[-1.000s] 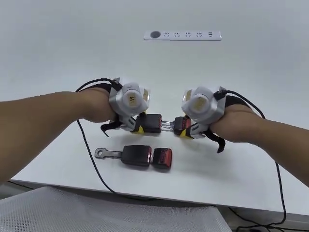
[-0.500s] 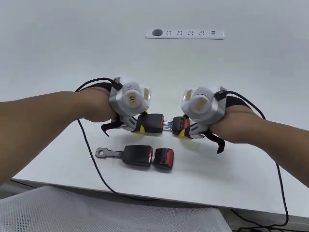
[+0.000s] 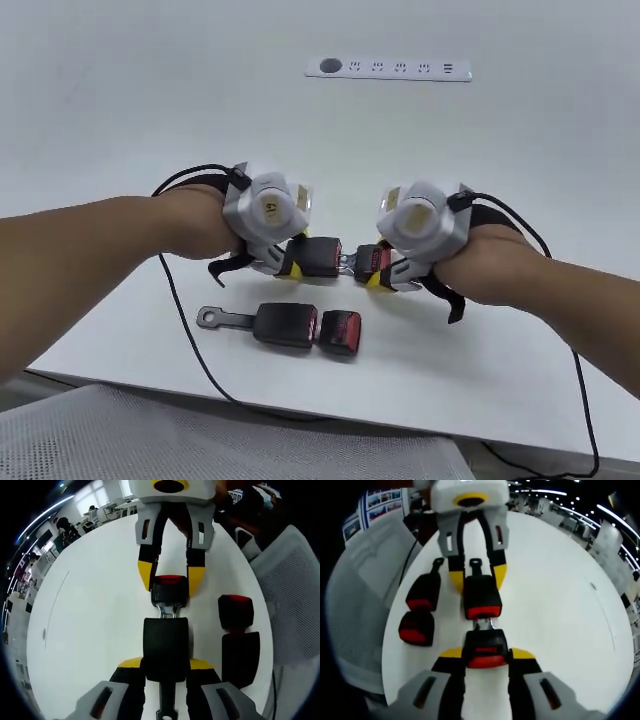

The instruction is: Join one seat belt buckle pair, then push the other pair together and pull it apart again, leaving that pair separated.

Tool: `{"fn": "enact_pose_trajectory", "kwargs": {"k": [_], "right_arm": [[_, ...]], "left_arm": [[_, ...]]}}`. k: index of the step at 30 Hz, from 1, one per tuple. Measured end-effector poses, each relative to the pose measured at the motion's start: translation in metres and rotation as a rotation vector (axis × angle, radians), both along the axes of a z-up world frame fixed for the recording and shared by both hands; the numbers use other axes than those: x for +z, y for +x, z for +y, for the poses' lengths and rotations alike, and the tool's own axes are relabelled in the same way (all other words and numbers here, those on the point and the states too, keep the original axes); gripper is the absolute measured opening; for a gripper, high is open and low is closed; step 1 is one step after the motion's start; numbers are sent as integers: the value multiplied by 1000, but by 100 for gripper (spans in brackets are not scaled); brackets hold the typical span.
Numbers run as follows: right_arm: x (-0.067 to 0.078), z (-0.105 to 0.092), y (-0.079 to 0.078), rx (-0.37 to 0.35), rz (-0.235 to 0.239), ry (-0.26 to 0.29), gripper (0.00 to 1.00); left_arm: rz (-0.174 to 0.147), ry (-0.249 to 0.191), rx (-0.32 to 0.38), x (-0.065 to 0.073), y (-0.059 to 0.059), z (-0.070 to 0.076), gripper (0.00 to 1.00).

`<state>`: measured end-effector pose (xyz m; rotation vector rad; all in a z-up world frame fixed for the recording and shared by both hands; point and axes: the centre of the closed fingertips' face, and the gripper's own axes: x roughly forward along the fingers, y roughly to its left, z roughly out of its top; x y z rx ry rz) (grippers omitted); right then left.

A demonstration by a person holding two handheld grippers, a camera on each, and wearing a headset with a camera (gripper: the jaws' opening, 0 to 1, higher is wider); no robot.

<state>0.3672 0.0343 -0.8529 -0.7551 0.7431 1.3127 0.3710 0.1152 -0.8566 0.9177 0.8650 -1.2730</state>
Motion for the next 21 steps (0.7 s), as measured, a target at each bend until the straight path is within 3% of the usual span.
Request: {"fn": "enact_pose_trajectory", "kwargs": {"k": [6,10,21], "right_arm": [[-1,7,2,16,-11,-2,30],[-2,17,3,15,5,1,30],[-2,16,4,23,-1,-6,30]], "left_arm": [[10,4,-5,0,-1,0,31],[12,13,-10,1,-1,0,31],[14,9,0,1,-1,1,31]]}}
